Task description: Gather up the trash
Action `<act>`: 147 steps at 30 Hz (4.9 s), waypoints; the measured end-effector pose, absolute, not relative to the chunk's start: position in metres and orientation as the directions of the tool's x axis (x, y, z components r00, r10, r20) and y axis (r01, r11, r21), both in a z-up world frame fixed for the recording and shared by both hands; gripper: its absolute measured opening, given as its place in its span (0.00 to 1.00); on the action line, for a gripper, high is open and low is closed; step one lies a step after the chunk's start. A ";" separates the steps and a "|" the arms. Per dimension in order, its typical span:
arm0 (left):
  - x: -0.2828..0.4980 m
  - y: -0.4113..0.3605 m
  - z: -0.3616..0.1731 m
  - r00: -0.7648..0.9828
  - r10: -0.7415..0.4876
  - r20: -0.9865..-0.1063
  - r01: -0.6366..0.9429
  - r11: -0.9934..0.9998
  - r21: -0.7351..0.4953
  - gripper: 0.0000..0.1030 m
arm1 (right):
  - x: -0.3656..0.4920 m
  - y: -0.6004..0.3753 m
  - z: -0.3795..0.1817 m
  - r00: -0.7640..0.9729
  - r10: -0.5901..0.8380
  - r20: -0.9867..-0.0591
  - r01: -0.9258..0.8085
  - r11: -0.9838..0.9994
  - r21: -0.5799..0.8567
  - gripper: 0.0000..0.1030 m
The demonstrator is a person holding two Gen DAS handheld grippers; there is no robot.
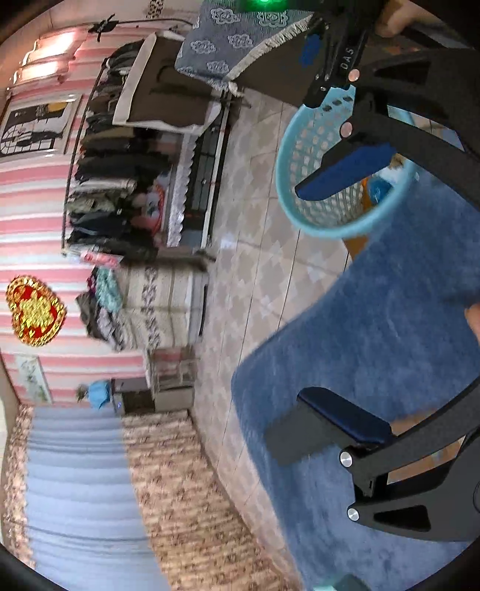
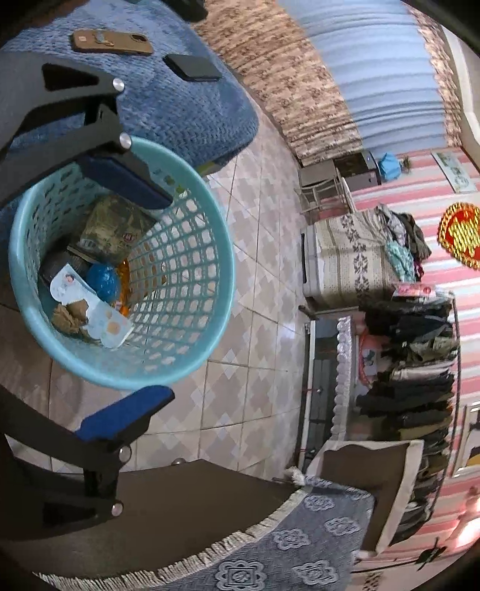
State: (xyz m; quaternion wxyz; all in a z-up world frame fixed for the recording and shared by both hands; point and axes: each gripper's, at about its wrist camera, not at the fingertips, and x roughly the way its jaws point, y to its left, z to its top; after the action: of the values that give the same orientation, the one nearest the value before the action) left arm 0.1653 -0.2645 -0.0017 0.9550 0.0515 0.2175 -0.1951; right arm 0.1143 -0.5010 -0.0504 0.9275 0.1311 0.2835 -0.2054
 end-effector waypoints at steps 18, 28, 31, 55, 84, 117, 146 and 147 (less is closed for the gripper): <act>0.075 -0.112 0.010 0.903 -0.123 -0.412 0.137 0.991 0.005 0.95 | 0.090 -0.347 -0.022 0.847 -0.107 -0.520 0.165 0.984 0.067 0.95; 0.042 -0.080 -0.003 0.912 -0.056 -0.406 0.059 0.998 -0.004 0.95 | 0.043 -0.289 -0.018 0.895 -0.052 -0.444 0.050 0.999 -0.015 0.95; 0.038 -0.079 -0.009 0.910 -0.059 -0.410 0.058 0.998 -0.016 0.95 | 0.033 -0.283 -0.018 0.902 -0.026 -0.431 0.023 1.000 -0.013 0.95; 0.031 -0.087 -0.021 0.919 -0.056 -0.391 0.056 0.998 -0.010 0.95 | 0.033 -0.287 -0.016 0.913 -0.023 -0.408 0.022 1.000 -0.007 0.95; 0.023 -0.093 -0.016 0.931 -0.068 -0.359 0.072 0.997 -0.003 0.95 | 0.032 -0.287 -0.018 0.915 -0.021 -0.403 0.019 1.000 -0.009 0.95; 0.022 -0.089 -0.014 0.933 -0.058 -0.356 0.063 0.998 0.004 0.95 | 0.032 -0.287 -0.018 0.915 -0.021 -0.404 0.018 1.000 -0.012 0.95; 0.024 -0.084 -0.012 0.932 -0.068 -0.357 0.074 0.997 0.003 0.95 | 0.032 -0.287 -0.019 0.914 -0.021 -0.405 0.019 1.000 -0.010 0.95; 0.024 -0.084 -0.012 0.932 -0.067 -0.357 0.073 0.997 0.003 0.95 | 0.032 -0.287 -0.019 0.915 -0.021 -0.404 0.018 1.000 -0.011 0.95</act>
State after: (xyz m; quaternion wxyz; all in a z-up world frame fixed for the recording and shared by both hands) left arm 0.0238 -0.0843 -0.0124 0.9827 0.0082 0.1814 -0.0356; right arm 0.0323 -0.2868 -0.0195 0.9784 -0.0033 0.2064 -0.0101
